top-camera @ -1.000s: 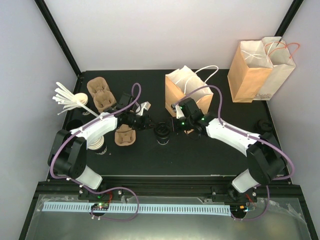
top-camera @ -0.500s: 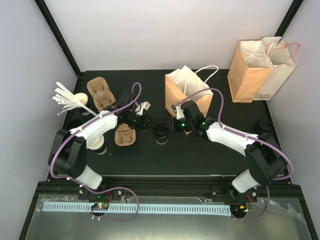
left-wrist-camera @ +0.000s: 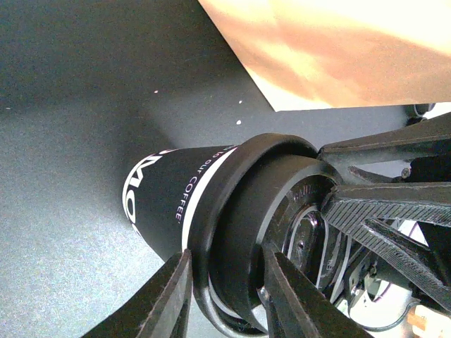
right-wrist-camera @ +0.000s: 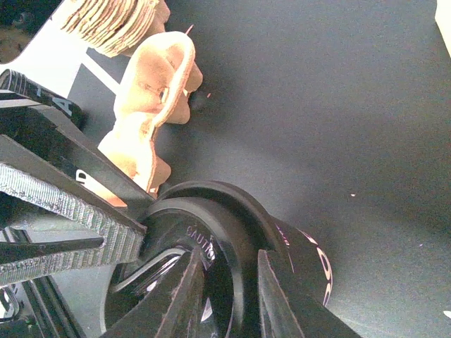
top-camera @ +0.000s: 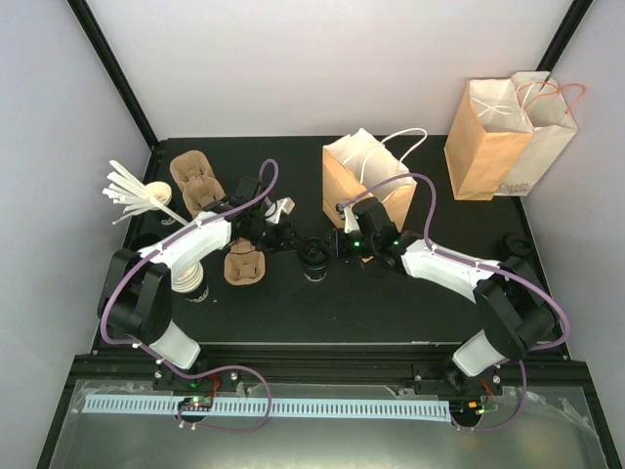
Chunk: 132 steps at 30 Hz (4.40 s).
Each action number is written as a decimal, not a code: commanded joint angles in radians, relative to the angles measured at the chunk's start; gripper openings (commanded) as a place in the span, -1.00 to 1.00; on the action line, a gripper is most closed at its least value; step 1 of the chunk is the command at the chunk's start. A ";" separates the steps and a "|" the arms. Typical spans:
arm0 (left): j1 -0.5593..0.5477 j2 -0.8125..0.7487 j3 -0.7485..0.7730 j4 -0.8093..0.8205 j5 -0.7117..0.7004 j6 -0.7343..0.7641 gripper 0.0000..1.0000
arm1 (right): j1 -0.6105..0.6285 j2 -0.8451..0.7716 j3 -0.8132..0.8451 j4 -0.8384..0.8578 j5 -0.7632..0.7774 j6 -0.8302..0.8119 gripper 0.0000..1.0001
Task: Pack the takeout coffee
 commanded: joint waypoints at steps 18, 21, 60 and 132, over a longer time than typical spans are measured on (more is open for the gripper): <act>-0.036 0.065 0.017 0.058 0.030 0.027 -0.39 | 0.100 -0.014 0.079 -0.483 0.107 -0.023 -0.48; -0.038 0.061 0.050 0.049 0.030 0.020 -0.39 | 0.101 -0.021 0.120 -0.510 0.127 -0.020 -0.47; -0.114 -0.450 -0.367 0.424 0.058 -0.379 0.06 | 0.045 0.118 0.517 -0.649 0.079 -0.315 0.00; 0.006 -0.193 -0.121 0.267 -0.022 -0.212 -0.01 | -0.003 0.043 0.420 -0.661 0.124 -0.134 -0.13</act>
